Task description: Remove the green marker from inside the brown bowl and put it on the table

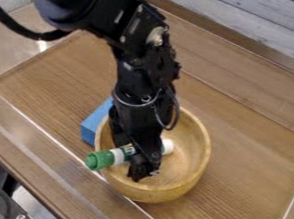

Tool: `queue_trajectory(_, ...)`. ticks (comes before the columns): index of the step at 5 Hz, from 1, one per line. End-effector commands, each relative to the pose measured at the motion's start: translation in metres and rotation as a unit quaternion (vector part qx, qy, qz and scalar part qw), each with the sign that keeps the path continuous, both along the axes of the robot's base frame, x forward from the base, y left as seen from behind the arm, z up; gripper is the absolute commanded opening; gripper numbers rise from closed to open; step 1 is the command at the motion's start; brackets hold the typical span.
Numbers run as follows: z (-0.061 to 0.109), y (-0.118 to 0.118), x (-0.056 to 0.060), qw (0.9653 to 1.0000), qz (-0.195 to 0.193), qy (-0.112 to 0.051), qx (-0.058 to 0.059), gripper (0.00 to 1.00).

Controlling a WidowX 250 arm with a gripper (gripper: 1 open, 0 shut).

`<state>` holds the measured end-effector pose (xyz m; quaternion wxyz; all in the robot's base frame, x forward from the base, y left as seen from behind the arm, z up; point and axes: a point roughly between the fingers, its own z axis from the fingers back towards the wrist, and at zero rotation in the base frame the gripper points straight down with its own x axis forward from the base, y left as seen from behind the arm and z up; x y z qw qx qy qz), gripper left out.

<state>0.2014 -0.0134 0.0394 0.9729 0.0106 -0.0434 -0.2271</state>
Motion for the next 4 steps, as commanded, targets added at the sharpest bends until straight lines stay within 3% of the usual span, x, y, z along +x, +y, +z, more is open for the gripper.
queue_trajectory(1, 0.0028, -0.0003, 0.0051, 0.9999, -0.003, -0.015, -0.004, 1.0)
queue_trajectory(4, -0.001, -0.0015, 0.0066, 0.9996, -0.004, -0.026, -0.012, 1.0)
